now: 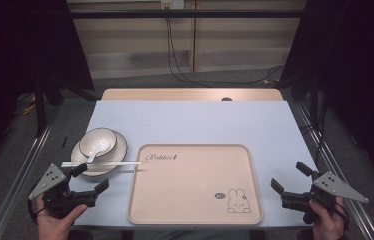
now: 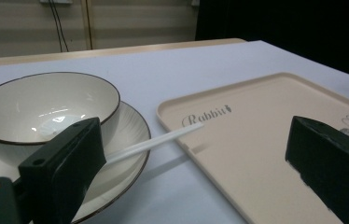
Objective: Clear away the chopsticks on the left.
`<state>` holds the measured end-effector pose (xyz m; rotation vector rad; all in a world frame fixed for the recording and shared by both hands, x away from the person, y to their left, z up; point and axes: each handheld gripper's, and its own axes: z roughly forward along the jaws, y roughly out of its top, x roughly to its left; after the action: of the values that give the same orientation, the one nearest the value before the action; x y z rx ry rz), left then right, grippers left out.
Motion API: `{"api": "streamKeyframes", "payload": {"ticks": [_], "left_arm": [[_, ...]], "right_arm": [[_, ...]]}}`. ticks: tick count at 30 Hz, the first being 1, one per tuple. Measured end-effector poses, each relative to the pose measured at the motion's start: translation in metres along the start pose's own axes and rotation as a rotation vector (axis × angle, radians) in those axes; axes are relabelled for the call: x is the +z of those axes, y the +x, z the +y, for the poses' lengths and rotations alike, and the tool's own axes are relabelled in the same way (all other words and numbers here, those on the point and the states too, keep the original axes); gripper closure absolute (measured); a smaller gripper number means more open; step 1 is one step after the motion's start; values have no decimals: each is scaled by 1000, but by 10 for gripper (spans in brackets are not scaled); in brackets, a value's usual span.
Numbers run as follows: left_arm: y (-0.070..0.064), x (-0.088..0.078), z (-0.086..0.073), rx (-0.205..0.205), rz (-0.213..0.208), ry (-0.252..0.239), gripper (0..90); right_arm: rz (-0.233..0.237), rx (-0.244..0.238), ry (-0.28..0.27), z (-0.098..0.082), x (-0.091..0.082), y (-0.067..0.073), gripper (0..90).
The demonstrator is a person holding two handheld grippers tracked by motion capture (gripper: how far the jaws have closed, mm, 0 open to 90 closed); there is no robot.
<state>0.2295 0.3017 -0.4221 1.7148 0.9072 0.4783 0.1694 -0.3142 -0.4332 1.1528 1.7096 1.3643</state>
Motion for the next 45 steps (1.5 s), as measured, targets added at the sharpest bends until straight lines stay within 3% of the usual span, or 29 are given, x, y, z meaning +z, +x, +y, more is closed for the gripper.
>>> {"api": "streamKeyframes", "payload": {"ticks": [1,5,6,8,12,17,18,20,27,30,33,34,37,45], "left_arm": [[1,0,0,2,-19,10,45],[3,-3,1,38,-11,43,83],[5,-5,1,50,-20,56,136],[8,-8,1,50,-21,71,142],[20,-14,1,69,-21,112,189],[38,-14,6,128,-70,163,181],[41,-14,7,140,-92,178,226],[48,-11,9,165,-118,207,228],[71,-3,14,224,-150,254,302],[82,4,14,259,-167,298,318],[92,7,14,269,-165,317,377],[95,7,14,285,-172,325,456],[101,10,15,326,-174,354,469],[109,26,17,391,-161,411,648]], "right_arm": [[5,-4,3,0,0,0,3],[2,-5,4,0,0,1,3],[4,-6,4,0,0,1,3],[9,-9,6,0,0,1,3],[12,-20,9,0,1,1,4],[13,-22,9,0,3,2,4],[17,-26,10,0,3,2,4],[22,-26,11,0,3,2,4],[23,-33,13,0,3,2,4],[21,-32,15,0,3,2,4],[20,-31,19,-1,2,3,4],[19,-33,19,-1,2,3,4],[22,-31,23,-1,2,3,4],[29,-29,29,-1,2,3,4]]}}
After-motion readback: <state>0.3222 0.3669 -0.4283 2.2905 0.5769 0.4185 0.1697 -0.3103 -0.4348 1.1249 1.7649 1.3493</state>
